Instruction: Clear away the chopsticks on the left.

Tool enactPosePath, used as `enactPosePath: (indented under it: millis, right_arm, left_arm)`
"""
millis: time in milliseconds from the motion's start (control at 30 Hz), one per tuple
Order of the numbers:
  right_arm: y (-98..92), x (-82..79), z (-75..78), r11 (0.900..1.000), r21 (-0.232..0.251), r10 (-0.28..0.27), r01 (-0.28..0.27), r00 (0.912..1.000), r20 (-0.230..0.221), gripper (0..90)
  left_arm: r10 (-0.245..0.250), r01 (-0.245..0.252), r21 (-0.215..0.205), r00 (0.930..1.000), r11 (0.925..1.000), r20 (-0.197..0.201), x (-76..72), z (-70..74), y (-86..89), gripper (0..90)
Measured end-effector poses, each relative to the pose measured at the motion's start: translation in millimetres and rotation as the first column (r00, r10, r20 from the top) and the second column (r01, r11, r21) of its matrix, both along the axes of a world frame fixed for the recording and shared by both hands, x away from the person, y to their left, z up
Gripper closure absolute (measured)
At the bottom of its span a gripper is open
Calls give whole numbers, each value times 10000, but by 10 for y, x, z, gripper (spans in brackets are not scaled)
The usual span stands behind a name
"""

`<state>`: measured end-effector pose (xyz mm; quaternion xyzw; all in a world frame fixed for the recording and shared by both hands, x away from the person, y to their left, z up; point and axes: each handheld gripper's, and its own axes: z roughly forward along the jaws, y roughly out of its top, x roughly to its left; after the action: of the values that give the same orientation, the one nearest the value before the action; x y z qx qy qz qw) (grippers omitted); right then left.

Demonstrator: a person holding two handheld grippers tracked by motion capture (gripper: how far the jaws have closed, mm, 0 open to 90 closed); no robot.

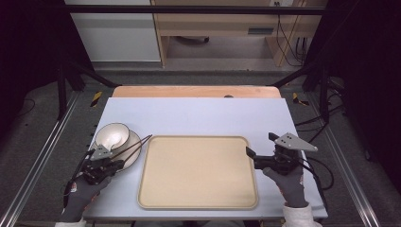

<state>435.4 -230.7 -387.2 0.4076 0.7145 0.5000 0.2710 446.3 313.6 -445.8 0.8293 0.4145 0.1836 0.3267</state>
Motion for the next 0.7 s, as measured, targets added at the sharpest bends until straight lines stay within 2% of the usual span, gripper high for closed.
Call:
enactPosePath:
  millis: [167, 300, 467, 533, 633, 700]
  right_arm:
    - [-7, -1, 3, 10000, -1, -37, 37, 10000, 1, 36]
    - [-18, -2, 8, 10000, -7, -69, 69, 10000, 30, 33]
    - [-23, -8, 15, 9999, 28, -114, 114, 9999, 42, 33]
    - [-28, -11, 19, 9999, 32, -131, 131, 9999, 57, 33]
    - [-36, -14, 23, 9999, 42, -155, 155, 9998, 88, 33]
    - [-36, -15, 24, 9998, 38, -179, 179, 9998, 94, 33]
  left_arm:
    - [8, -7, -105, 9999, 9999, 126, -37, 68, -40, 846]
    - [109, -95, -341, 9990, 9994, 428, -92, 156, -127, 846]
    - [202, -165, -589, 9979, 9981, 619, -149, 218, -266, 846]
    - [309, -265, -626, 9970, 9977, 706, -173, 238, -323, 846]
    - [591, -512, -950, 9948, 9942, 829, -204, 261, -401, 846]
    - [799, -701, -1022, 9922, 9923, 953, -228, 279, -448, 846]
